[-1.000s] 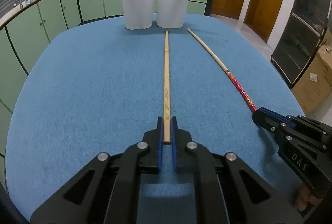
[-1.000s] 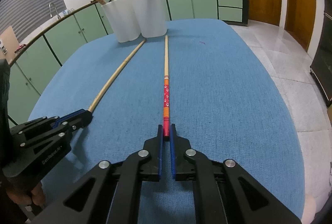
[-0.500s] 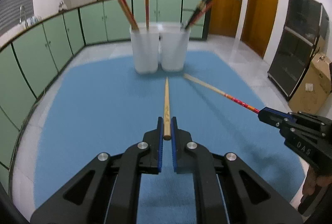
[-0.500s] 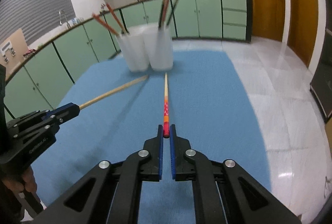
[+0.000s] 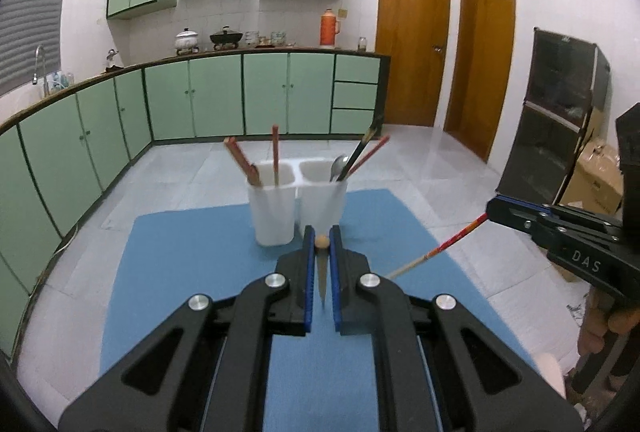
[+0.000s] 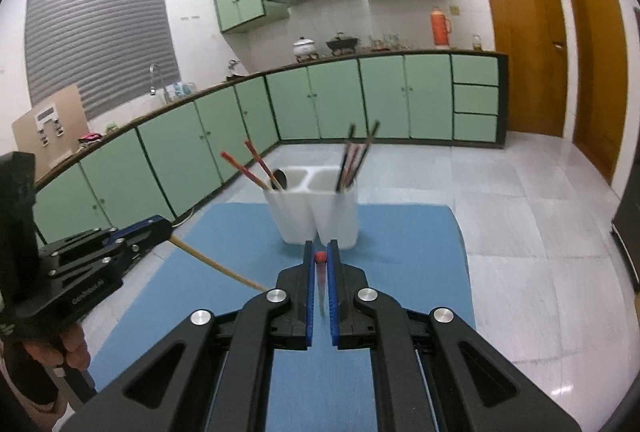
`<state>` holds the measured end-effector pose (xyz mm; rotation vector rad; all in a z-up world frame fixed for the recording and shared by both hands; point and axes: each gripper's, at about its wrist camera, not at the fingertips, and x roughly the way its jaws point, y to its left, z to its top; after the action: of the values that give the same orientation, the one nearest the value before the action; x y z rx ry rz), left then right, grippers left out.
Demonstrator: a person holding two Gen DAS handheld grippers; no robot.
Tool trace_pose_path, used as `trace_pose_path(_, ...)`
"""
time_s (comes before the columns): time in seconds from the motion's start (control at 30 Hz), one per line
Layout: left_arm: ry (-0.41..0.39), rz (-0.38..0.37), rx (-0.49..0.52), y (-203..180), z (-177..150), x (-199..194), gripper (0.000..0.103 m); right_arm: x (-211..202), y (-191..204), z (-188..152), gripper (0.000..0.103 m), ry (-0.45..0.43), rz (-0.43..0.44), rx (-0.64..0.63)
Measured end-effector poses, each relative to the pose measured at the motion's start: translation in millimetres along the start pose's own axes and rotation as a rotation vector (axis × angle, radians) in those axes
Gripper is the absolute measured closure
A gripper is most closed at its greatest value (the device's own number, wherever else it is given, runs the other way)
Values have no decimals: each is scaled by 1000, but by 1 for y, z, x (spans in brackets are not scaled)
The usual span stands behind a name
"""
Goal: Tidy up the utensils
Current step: 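Lift both chopsticks and carry them over the white holder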
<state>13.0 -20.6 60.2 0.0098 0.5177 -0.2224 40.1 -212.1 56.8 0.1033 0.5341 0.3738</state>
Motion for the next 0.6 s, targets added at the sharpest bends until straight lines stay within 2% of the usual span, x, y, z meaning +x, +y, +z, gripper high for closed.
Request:
trace_pose_path(0.27,-54,-19,6,7,23,-8,97,-2,12,34,97,-24,54,-72)
trace_pose_path(0.4,-124,-2,10,14,42,-28,97,-7,20,58,97,-65,68,-103)
trace_pose_path(0.6,-266,48,18,29,80,-59,97,-15,34,108,97,-170,80,-149)
